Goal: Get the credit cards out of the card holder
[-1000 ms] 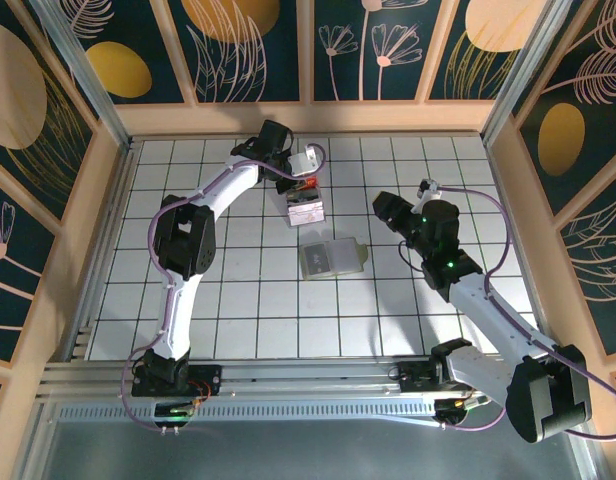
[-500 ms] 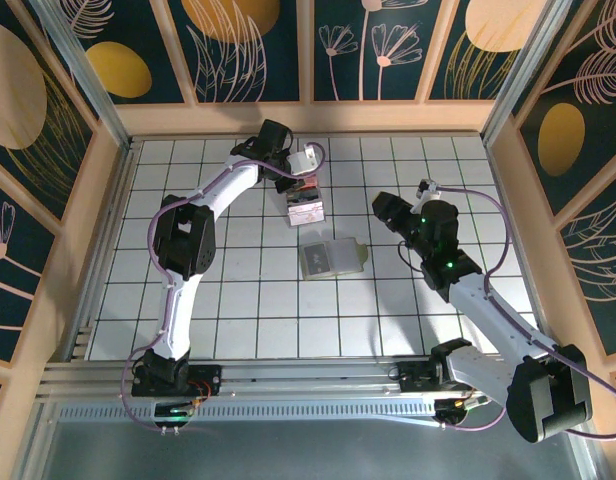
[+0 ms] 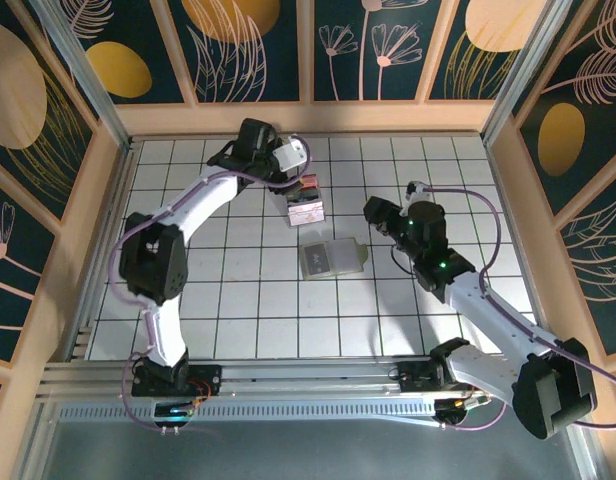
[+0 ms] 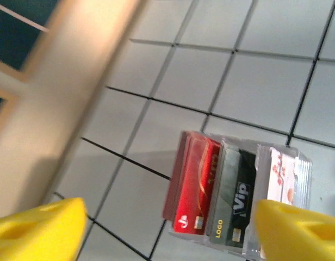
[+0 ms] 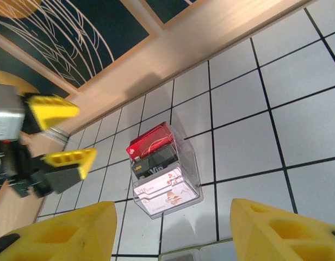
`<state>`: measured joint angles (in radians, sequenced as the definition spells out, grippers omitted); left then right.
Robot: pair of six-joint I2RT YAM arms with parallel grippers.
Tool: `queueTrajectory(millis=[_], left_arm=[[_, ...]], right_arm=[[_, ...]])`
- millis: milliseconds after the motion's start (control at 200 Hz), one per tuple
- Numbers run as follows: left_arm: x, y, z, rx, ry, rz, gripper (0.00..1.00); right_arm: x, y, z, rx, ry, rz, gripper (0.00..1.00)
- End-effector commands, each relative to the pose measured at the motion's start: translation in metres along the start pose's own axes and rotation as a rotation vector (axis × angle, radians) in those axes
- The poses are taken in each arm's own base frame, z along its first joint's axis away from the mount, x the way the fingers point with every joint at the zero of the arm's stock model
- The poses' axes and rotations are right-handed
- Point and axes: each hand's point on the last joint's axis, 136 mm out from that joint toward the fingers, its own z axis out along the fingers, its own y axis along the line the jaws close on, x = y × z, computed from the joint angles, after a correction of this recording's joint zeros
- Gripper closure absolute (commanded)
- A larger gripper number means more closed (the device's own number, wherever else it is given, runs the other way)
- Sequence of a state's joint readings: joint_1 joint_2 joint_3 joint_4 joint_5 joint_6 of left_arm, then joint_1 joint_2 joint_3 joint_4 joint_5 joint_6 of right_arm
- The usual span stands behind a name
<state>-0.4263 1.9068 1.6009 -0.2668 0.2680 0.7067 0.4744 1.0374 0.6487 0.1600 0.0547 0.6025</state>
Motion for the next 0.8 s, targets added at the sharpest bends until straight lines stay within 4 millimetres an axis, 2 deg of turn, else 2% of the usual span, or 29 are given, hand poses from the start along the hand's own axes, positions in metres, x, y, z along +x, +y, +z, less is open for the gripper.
queueTrajectory(millis=[0,60,85,100,200,485,510,651,796], left_arm=[[-0.028,0.024,-0.033,-0.154,-0.140,-0.032,0.04],[-0.032,0.025,-0.048,-0.197,-0.172,-0.059,0.01],[-0.027,0.023,-0.047,-0.204,-0.172,-0.079,0.01],[-0.034,0.026,-0.059,-0.225,-0.194,-0.084,0.01],[-0.033,0.024,-0.080,-0.267,-0.234,-0.167,0.01],[-0.033,0.013,-0.141,-0.359,-0.445,-0.431,0.01],[-0.027,0.009,-0.142,-0.360,-0.448,-0.461,0.01],[-0.016,0.008,-0.163,-0.412,-0.520,-0.605,0.01],[0.002,0.004,-0.172,-0.450,-0.563,-0.751,0.01]], right_arm=[[-0.008,0.008,0.001,0.047,-0.035,-0.076,0.40],[-0.007,0.010,0.003,0.061,-0.036,-0.098,0.39],[-0.003,0.014,0.004,0.056,-0.025,-0.112,0.38],[-0.002,0.015,0.005,0.058,-0.023,-0.117,0.37],[0.003,0.021,0.008,0.062,-0.007,-0.146,0.36],[0.021,0.024,0.015,0.081,0.052,-0.192,0.35],[0.024,0.024,0.015,0.083,0.060,-0.196,0.35],[0.041,0.021,0.017,0.097,0.113,-0.211,0.35],[0.062,0.020,0.021,0.122,0.173,-0.238,0.35]])
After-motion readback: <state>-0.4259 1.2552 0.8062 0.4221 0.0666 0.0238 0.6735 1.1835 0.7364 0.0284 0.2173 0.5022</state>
